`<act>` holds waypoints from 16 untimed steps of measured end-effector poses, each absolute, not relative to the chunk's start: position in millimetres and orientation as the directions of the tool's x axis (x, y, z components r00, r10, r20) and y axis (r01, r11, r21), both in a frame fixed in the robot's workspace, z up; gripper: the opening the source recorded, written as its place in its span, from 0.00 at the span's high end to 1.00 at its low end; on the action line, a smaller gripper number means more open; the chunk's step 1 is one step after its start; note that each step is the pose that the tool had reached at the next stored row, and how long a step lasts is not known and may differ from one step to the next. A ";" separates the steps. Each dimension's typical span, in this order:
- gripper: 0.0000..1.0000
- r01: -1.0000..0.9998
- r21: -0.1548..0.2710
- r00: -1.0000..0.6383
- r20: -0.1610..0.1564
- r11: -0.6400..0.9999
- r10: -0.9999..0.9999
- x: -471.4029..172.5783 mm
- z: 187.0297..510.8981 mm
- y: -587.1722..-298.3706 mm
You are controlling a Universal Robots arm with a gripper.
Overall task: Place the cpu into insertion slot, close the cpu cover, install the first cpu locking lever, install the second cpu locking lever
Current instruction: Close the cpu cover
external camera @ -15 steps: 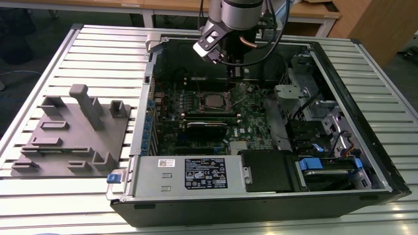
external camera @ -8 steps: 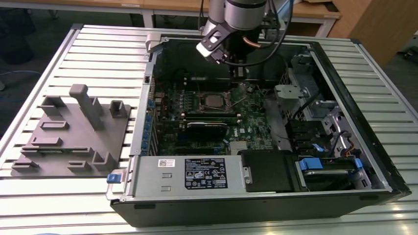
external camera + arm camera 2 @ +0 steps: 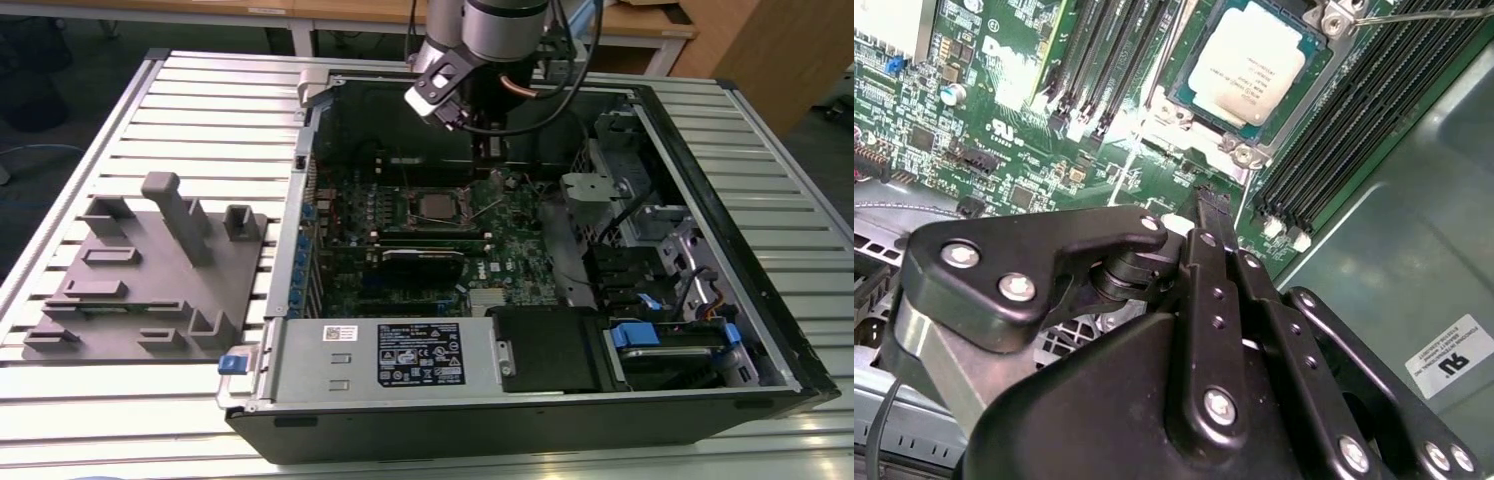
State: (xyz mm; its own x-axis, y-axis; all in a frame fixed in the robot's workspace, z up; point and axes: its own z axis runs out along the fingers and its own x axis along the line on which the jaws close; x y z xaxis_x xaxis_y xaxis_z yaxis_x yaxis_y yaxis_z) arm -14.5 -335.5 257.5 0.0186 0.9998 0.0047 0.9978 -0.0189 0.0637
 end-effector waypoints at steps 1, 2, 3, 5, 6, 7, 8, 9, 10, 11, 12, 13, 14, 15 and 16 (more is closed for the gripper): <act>0.90 0.998 0.064 0.019 0.005 -0.019 1.000 -14.2 257.5 -335.5; 0.90 0.998 0.064 0.019 0.005 -0.019 1.000 -13.9 257.5 -335.5; 0.90 0.998 0.064 0.019 0.005 -0.019 1.000 -13.5 257.5 -335.5; 0.90 0.998 0.064 0.019 0.005 -0.019 1.000 -12.9 257.5 -335.5; 0.90 0.998 0.064 0.019 0.005 -0.019 1.000 -12.6 257.5 -335.5; 0.90 0.998 0.064 0.019 0.005 -0.019 1.000 -12.3 257.5 -335.5; 0.90 0.998 0.064 0.019 0.005 -0.019 1.000 -12.1 257.5 -335.5; 0.90 0.998 0.064 0.019 0.005 -0.019 1.000 -11.8 257.5 -335.5; 0.90 0.998 0.064 0.019 0.005 -0.019 1.000 -11.5 257.5 -335.5; 0.90 0.998 0.064 0.019 0.005 -0.019 1.000 -11.3 257.5 -335.5; 0.90 0.998 0.064 0.019 0.005 -0.019 1.000 -11.0 257.5 -335.5; 0.90 0.998 0.064 0.019 0.005 -0.019 1.000 -10.9 257.5 -335.5; 0.90 0.998 0.064 0.019 0.005 -0.019 1.000 -10.7 257.5 -335.5; 0.90 0.998 0.064 0.019 0.005 -0.019 1.000 -10.5 257.5 -335.5; 0.90 0.998 0.064 0.019 0.005 -0.019 1.000 -10.3 257.5 -335.5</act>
